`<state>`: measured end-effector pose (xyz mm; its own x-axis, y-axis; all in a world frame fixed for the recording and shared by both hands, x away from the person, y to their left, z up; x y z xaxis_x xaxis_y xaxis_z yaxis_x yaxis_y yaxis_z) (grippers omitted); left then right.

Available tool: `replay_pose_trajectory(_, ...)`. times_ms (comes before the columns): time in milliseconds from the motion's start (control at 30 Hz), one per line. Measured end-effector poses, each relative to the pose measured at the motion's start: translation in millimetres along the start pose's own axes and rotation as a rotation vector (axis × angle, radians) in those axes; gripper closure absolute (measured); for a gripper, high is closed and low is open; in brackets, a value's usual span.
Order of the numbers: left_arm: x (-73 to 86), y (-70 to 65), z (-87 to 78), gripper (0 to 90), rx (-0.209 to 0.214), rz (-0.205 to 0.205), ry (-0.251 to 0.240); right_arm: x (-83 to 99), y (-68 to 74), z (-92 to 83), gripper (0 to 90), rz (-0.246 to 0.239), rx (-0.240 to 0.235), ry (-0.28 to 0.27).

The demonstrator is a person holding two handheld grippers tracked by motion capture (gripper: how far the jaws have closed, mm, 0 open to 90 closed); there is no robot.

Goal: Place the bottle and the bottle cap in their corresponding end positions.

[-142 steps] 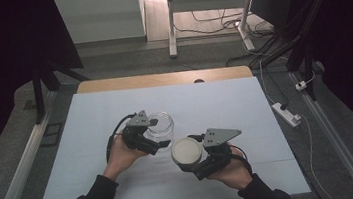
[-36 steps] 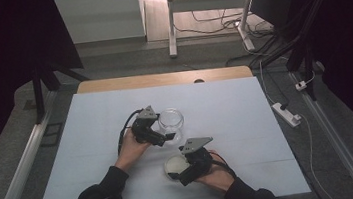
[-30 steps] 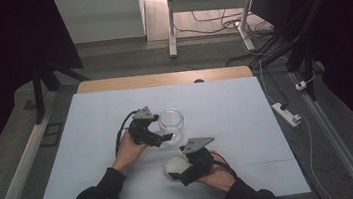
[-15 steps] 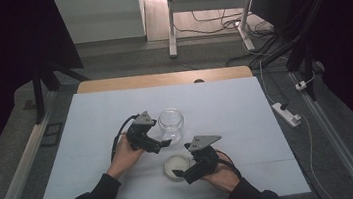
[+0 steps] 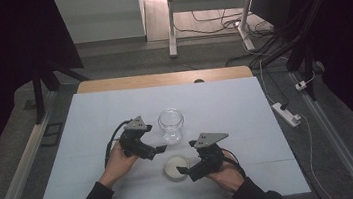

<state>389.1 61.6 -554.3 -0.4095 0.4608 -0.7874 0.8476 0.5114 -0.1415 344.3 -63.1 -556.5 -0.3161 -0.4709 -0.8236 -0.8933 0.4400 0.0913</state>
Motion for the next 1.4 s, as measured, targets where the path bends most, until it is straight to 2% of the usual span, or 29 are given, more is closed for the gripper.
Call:
replay_pose_trajectory(400, 12.1, -20.1, -28.4, 0.0, -0.003, -0.007, -0.016, -2.9, 0.1, -12.2, 0.0, -0.004, 0.008, -0.015)
replay_pose_trajectory(567, 14.9, -27.4, -39.9, 0.0, 0.009, -0.017, -0.033, -2.6, -2.0, -20.5, 0.0, 0.009, 0.021, -0.020)
replay_pose_trajectory(867, 25.8, -37.0, -57.2, 0.0, 0.006, -0.030, -0.055, 1.8, -6.4, -36.0, 0.0, 0.015, 0.050, -0.027)
replay_pose_trajectory(1133, 43.0, -42.1, -76.4, 0.0, -0.026, -0.049, -0.062, 6.0, -10.4, -53.8, 0.0, 0.013, 0.094, -0.042)
replay_pose_trajectory(1400, 61.1, -45.2, -96.5, 0.0, -0.068, -0.076, -0.072, 15.0, -17.7, -71.8, 0.0, 0.035, 0.138, -0.046)
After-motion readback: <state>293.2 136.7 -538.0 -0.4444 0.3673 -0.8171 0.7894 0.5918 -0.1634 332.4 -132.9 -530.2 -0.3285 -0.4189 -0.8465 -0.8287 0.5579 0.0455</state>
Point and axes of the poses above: each handheld gripper's, and its own axes: z roughly forward along the jaws, x roughly out of its underside, y roughly to its left, the point moved 10 cm from there along z, roughly forward along the jaws, and after that the axes turned 1 degree about y, right-handed, at the moved point
